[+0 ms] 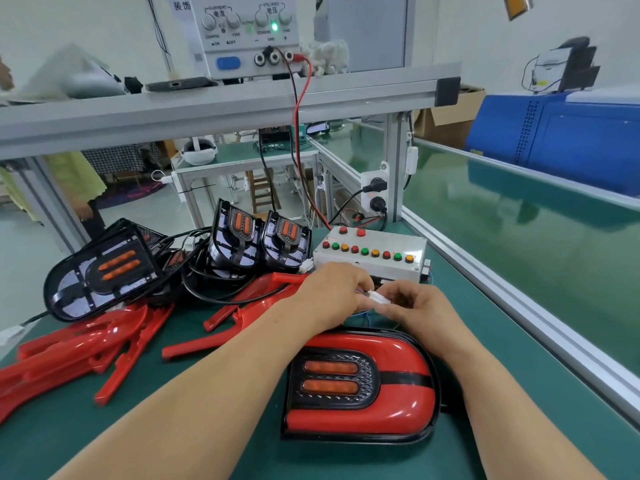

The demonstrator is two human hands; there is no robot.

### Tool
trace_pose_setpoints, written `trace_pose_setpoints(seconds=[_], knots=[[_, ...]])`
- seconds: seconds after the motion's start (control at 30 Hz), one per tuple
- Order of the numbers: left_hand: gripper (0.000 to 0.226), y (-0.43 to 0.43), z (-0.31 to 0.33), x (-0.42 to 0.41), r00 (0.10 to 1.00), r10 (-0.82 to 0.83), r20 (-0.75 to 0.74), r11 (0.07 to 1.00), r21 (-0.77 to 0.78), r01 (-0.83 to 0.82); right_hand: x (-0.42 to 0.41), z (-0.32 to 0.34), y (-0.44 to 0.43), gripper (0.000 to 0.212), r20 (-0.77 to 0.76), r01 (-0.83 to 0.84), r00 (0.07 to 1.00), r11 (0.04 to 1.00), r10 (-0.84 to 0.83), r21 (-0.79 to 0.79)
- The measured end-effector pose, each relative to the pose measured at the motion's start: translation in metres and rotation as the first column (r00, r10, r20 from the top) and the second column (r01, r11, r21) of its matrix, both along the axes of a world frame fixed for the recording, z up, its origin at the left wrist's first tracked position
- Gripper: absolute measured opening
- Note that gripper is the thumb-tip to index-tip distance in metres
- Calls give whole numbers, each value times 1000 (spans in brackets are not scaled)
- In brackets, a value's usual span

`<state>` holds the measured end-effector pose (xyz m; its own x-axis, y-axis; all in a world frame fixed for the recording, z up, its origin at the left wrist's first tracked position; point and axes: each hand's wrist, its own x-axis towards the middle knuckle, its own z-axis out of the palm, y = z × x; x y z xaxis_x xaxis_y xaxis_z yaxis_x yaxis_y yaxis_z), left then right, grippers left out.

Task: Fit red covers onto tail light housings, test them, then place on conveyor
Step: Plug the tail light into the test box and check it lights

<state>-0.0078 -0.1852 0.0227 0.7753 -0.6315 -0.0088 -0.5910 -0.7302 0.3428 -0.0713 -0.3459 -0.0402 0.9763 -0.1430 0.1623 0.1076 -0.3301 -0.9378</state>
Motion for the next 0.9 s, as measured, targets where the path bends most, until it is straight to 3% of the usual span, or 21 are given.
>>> trace_pose_setpoints(seconds=[0.3, 0.9], knots=[[29, 3, -4, -1, 998, -22, 59, 1000, -19, 24, -1, 0, 1, 9, 6, -3, 1000, 1000, 3, -11], [24, 6, -10, 3, 998, -55, 40, 997, -49, 57, 2, -3, -2, 9, 23, -22, 999, 999, 23, -42]])
